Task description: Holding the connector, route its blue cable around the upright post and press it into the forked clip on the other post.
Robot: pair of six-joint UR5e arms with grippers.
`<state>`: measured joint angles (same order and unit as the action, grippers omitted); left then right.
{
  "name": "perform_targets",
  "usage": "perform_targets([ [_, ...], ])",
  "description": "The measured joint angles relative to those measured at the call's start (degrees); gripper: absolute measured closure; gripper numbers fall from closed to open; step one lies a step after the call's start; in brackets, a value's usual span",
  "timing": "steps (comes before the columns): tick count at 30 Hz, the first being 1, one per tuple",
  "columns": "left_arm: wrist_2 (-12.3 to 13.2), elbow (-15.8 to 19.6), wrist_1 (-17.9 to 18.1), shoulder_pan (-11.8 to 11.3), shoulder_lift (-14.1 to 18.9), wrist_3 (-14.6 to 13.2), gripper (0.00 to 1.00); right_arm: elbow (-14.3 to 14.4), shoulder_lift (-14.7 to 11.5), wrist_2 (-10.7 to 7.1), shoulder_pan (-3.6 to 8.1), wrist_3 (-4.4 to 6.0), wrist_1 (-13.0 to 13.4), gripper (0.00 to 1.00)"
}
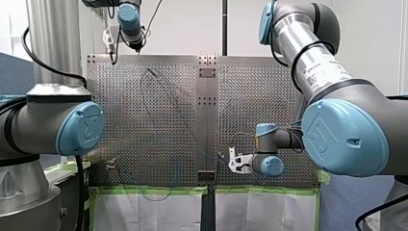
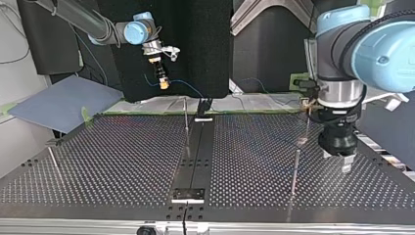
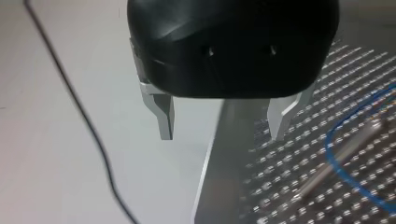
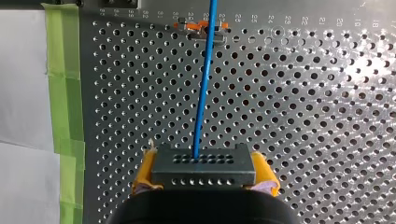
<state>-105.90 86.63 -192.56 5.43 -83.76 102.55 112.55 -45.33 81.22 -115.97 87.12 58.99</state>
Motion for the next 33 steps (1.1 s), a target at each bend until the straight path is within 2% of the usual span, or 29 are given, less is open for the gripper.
perform_targets([
  [4, 1.1, 0.1, -2.4, 0.4, 0.0, -2.4, 0.02, 0.0, 0.0, 0.0, 0.0, 0.11, 0.0, 1.0],
  [12, 1.4, 0.1, -7.2, 0.6, -1.2, -6.4, 0.02, 0.0, 0.0, 0.0, 0.0, 0.34, 0.1, 1.0],
  [19, 0.6, 0.1, -11.1, 0.4, -1.5, -6.2, 0.02, 0.0, 0.0, 0.0, 0.0, 0.38, 0.2, 1.0],
  [33, -1.8, 0.3, -11.6, 0.6, -1.5, -5.7, 0.02, 0.0, 0.0, 0.0, -0.28, 0.44, 0.0, 1.0],
])
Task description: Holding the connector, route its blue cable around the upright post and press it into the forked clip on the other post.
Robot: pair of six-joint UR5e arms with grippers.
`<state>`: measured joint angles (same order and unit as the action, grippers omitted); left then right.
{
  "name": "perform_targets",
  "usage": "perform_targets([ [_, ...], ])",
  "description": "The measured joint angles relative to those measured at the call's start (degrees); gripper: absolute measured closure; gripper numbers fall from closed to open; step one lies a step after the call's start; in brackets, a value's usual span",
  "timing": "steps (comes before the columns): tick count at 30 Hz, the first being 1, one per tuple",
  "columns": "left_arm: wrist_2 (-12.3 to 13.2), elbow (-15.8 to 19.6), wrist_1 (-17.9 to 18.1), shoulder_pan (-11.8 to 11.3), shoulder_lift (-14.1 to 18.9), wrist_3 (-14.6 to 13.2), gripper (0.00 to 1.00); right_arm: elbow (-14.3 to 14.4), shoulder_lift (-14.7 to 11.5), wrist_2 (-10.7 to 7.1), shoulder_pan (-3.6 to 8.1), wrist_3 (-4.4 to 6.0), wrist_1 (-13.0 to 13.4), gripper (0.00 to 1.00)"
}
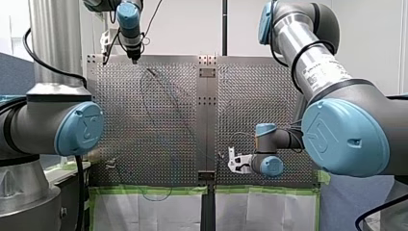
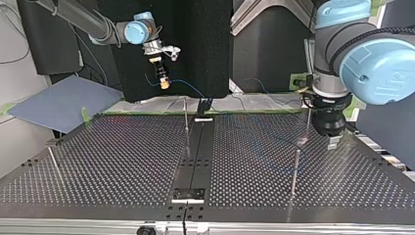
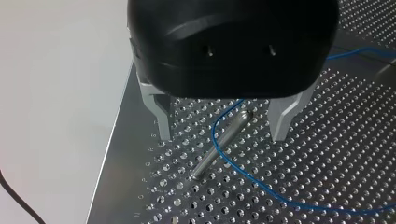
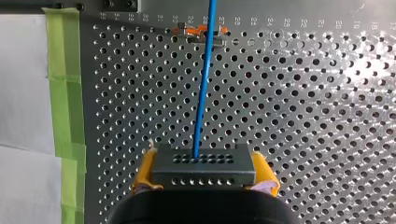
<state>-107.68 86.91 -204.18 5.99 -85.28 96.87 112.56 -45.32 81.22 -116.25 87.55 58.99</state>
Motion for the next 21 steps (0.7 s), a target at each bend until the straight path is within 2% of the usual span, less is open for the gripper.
perform_targets([
  [21, -0.1, 0.1, 0.4, 0.7, 0.3, -0.3, 0.02, 0.0, 0.0, 0.0, -0.04, 0.0, 0.0, 1.0],
])
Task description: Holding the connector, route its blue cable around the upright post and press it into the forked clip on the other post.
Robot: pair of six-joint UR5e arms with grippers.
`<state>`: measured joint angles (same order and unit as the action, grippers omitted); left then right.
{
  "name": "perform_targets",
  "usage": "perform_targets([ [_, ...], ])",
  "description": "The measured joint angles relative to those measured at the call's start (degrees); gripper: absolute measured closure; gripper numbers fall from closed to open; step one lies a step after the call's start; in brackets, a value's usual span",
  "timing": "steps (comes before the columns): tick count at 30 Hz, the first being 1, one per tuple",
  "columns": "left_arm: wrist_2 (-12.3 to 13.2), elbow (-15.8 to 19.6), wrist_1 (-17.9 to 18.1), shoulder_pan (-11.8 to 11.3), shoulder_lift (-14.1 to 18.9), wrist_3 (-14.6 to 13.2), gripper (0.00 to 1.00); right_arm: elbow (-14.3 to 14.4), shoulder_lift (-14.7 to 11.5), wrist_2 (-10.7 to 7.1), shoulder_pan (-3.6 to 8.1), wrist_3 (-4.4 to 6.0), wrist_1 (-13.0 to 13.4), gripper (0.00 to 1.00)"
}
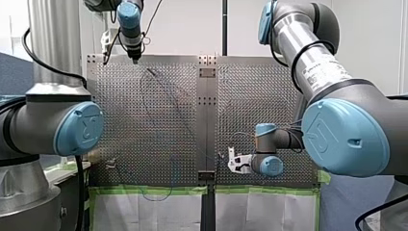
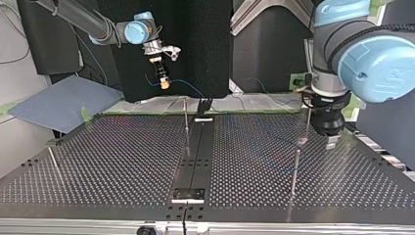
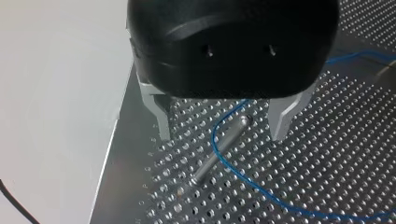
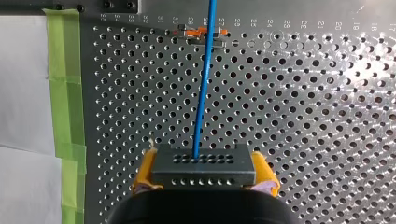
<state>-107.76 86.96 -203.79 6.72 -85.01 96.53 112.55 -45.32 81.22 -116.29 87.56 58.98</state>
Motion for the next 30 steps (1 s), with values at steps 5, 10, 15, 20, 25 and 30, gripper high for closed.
perform_targets([
  [5, 0.3, 0.0, 2.4, 1.2, 0.3, -2.4, 0.02, 0.0, 0.0, 0.0, -0.01, 0.07, 0.1, 1.0],
  [10, -0.9, 0.0, 5.3, 3.6, -0.5, -5.3, 0.02, 0.0, 0.0, -0.57, 0.0, 0.33, 0.3, 1.0],
  [15, -3.3, -1.1, 7.9, 6.2, -2.7, -7.9, 0.02, 0.0, 0.0, -1.07, 0.0, 0.57, 0.3, 1.0],
  [20, -6.1, -3.6, 10.7, 9.0, -5.5, -10.8, 0.02, 0.0, 0.0, -1.13, 0.0, 0.6, 0.3, 1.0],
  [25, -9.2, -6.7, 13.9, 12.1, -8.5, -13.8, 0.02, 0.0, 0.0, -1.14, 0.03, 0.6, 0.3, 1.0],
  [30, -11.7, -8.7, 16.4, 14.7, -11.1, -16.4, 0.02, 0.0, 0.0, -1.14, 0.04, 0.61, 0.5, 1.0],
])
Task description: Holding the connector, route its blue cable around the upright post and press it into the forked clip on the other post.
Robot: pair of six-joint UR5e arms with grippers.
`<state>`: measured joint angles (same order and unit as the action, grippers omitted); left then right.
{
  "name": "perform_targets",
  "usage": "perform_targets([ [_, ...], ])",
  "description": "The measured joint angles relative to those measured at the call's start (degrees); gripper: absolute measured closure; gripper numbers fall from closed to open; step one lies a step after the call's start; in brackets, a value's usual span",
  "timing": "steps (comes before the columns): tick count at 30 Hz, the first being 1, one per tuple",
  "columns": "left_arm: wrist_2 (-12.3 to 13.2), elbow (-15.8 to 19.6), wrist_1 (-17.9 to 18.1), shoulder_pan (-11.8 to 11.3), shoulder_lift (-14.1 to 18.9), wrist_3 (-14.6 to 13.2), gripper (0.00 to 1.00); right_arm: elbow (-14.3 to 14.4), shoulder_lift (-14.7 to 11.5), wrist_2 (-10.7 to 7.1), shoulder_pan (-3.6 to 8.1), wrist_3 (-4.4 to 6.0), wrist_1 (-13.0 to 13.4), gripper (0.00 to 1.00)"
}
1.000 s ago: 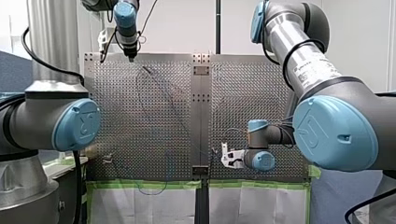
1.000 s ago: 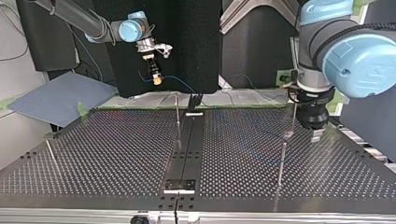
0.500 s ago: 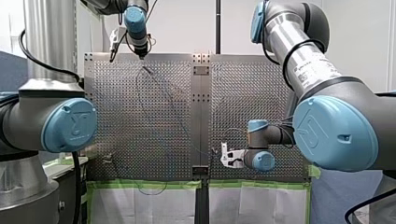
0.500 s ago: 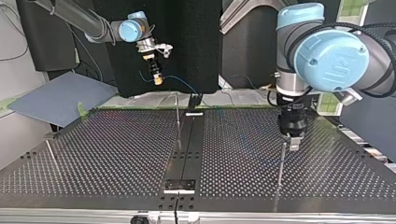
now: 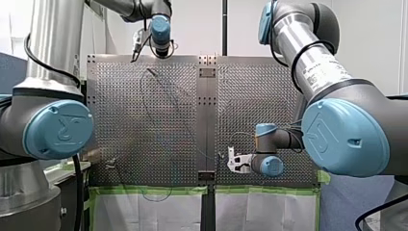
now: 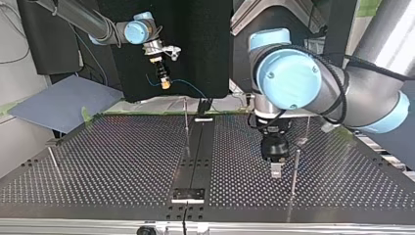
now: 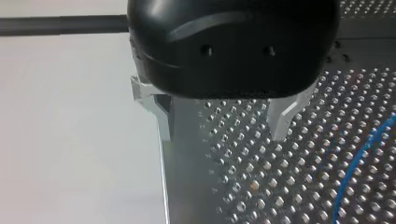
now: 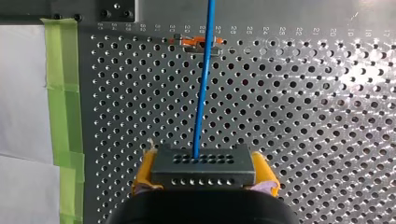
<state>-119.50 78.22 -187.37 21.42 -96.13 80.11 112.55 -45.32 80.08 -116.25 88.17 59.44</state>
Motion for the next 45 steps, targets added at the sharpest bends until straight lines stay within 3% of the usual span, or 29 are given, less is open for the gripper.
perform_targets([
  [7, -4.1, -0.4, 4.1, 4.1, -4.1, -4.1, 0.02, 0.0, 0.0, 0.0, 0.0, -0.01, 0.1, 1.0],
  [13, -7.3, 0.0, 4.9, 6.8, -7.1, -7.1, 0.02, 0.0, 0.0, 0.0, -0.04, -0.01, 0.0, 1.0],
  [27, -15.1, 2.9, 7.1, 5.3, -8.0, -11.7, 0.02, 0.0, 0.0, 0.0, -0.02, -0.08, -0.2, 1.0],
  [33, -14.9, 2.9, 8.9, 4.6, -8.0, -12.9, 0.02, 0.0, 0.0, 0.0, -0.02, -0.09, -0.2, 1.0],
  [37, -13.4, 2.9, 9.5, 4.2, -8.1, -13.2, 0.02, 0.0, 0.0, 0.0, -0.02, -0.08, -0.2, 1.0],
  [45, -12.8, 2.9, 10.0, 3.2, -10.9, -13.5, 0.02, 0.0, 0.0, -0.03, -0.03, -0.09, -0.2, 1.0],
])
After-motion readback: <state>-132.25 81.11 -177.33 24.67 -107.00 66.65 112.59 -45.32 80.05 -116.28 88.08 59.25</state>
